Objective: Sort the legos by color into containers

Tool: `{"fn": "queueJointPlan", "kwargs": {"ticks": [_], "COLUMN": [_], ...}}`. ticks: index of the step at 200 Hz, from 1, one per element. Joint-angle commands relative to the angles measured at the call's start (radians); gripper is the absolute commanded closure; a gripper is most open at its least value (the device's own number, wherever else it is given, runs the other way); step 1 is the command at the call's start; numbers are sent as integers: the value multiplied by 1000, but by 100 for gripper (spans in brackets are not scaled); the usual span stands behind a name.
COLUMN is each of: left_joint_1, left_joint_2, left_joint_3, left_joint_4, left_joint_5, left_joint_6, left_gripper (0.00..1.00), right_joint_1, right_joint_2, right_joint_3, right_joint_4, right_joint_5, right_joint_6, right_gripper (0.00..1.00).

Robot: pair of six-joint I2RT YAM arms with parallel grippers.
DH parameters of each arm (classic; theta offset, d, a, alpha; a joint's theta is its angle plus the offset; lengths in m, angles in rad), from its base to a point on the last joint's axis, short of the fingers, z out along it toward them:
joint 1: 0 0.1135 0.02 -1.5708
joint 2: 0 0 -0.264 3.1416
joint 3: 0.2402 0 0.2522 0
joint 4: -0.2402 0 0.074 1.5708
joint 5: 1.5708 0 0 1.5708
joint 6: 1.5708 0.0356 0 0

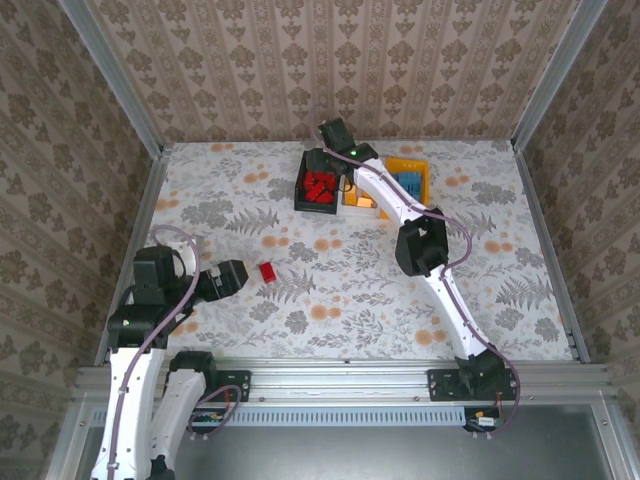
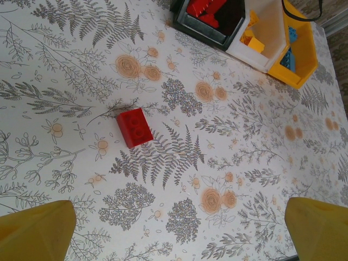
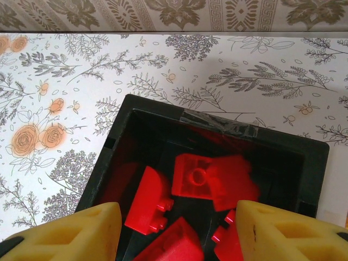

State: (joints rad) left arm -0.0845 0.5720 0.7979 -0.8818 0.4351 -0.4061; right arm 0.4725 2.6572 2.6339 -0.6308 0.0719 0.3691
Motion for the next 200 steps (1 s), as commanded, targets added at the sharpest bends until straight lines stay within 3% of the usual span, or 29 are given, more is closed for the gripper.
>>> {"fn": "queueJointPlan", "kwargs": {"ticks": [1,40,69,119,153,200], "left_joint_1": [-6,-6,-6,-5,0,3], "left_joint_2": [-10,-15,-18,-33,-36,-83], "left_joint_3": [-7,-7,-8,-6,-6,-4], "left_joint_4": [20,22,24,26,34,73], "left_joint_5": [20,22,29,30,58,185], "left_joint_6": [26,26,25,26,33,52], "left_gripper": [0,0,0,0,0,0], "right_joint_1": [5,8,16,51,159,333], "right_joint_2": [-12,-93,-174,-268,-300,-341], "right_joint_3": [9,3,4,18,-35,-245], "right_joint_4": [-7,-36,-89,-377,-577,-505], "right_joint_5": [7,-47,-167,-412,-401,-326], "right_joint_6": [-2,10,12,18,-50,-42], "right_gripper": [41,42,42,41,36,33]}}
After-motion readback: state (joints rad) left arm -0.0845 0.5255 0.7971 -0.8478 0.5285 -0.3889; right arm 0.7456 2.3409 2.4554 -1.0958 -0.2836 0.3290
